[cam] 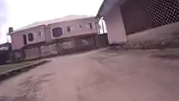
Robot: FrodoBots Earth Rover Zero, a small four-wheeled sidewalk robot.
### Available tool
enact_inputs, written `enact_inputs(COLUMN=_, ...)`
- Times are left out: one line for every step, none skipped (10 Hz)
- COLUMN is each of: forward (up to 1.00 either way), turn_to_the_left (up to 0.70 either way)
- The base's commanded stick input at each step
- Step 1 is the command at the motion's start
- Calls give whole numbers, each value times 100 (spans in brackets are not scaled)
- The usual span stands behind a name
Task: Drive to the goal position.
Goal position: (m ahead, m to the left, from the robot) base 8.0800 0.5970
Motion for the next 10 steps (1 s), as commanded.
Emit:
enact_inputs(forward=50, turn_to_the_left=7)
enact_inputs(forward=50, turn_to_the_left=33)
enact_inputs(forward=50, turn_to_the_left=8)
enact_inputs(forward=50, turn_to_the_left=7)
enact_inputs(forward=50, turn_to_the_left=7)
enact_inputs(forward=50, turn_to_the_left=7)
enact_inputs(forward=50, turn_to_the_left=7)
enact_inputs(forward=50, turn_to_the_left=7)
enact_inputs(forward=50, turn_to_the_left=7)
enact_inputs(forward=50, turn_to_the_left=7)
